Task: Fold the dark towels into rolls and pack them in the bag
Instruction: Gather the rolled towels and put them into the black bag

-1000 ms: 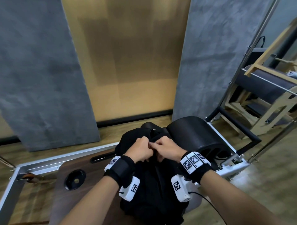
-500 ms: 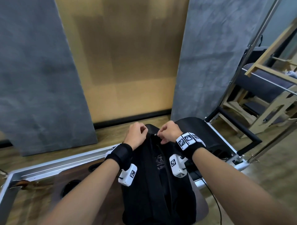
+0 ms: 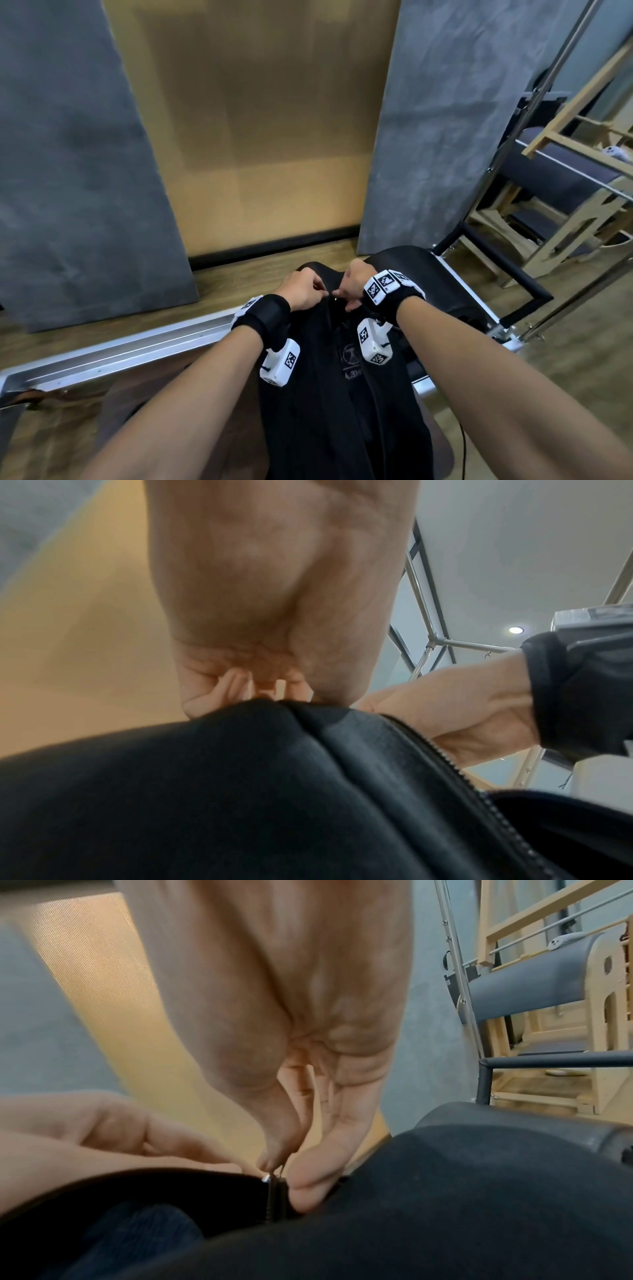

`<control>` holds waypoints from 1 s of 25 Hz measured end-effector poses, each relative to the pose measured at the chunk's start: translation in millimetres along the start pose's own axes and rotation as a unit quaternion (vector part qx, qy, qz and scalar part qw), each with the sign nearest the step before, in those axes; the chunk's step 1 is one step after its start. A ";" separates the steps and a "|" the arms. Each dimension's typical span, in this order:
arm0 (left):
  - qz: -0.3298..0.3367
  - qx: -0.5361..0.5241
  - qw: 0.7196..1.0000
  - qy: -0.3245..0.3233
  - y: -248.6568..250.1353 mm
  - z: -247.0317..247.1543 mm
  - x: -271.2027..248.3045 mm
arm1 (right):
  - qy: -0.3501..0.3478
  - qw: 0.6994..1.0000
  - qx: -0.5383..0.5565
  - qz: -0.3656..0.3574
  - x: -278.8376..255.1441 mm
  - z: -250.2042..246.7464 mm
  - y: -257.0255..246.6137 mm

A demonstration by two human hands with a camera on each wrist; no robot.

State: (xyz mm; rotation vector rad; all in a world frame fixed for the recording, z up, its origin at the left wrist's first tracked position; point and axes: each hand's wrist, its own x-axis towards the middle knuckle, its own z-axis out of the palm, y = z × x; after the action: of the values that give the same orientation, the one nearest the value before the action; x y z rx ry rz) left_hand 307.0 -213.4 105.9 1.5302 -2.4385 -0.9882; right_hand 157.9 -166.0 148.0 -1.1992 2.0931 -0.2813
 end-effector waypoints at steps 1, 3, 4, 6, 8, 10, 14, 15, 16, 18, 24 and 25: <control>0.002 0.004 1.000 -0.005 -0.5 -0.5 1.0 | 0.012 0.999 0.034 -0.006 -0.3 -2.5 -1.5; -0.002 0.009 1.000 -0.011 1.5 -2.4 3.6 | 0.042 0.994 0.089 -0.045 -1.0 -11.2 -8.9; -0.009 -0.001 1.000 -0.008 3.4 -3.4 5.5 | 0.060 0.991 0.099 -0.071 -2.0 -15.6 -13.9; -0.037 -0.050 0.998 0.010 8.0 -6.2 9.7 | 0.090 0.984 0.105 -0.115 -4.1 -22.4 -23.4; -0.071 -0.113 0.991 0.029 9.9 -7.9 13.6 | 0.104 0.979 0.099 -0.142 -5.5 -24.0 -28.3; -0.100 -0.186 0.977 0.037 10.2 -7.9 16.8 | 0.111 0.978 0.087 -0.154 -7.6 -23.6 -28.4; -0.140 -0.277 0.947 0.089 11.2 -1.2 19.2 | 0.125 0.973 0.012 -0.195 -15.8 -23.0 -24.7; -0.145 -0.276 0.944 0.106 12.5 0.9 19.1 | 0.126 0.970 -0.020 -0.208 -20.2 -22.8 -26.1; -0.148 -0.273 0.943 0.121 13.8 2.5 18.5 | 0.120 0.967 -0.047 -0.220 -25.3 -22.5 -28.0; -0.152 -0.259 0.944 0.137 14.8 4.8 17.6 | 0.096 0.963 -0.085 -0.236 -36.2 -21.2 -29.6; -0.163 -0.208 0.951 0.158 12.1 4.1 9.6 | 0.025 0.965 -0.076 -0.251 -71.7 -18.5 -9.1; -0.150 -0.187 0.957 0.162 13.6 4.8 3.4 | 0.031 0.966 -0.059 -0.252 -75.9 -17.6 -4.6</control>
State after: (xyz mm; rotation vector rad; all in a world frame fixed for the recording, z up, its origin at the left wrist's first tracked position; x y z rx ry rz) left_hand 292.9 -210.1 109.0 1.7800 -1.7178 -1.0676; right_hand 174.2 -108.7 198.3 -1.8099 1.8451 -0.4317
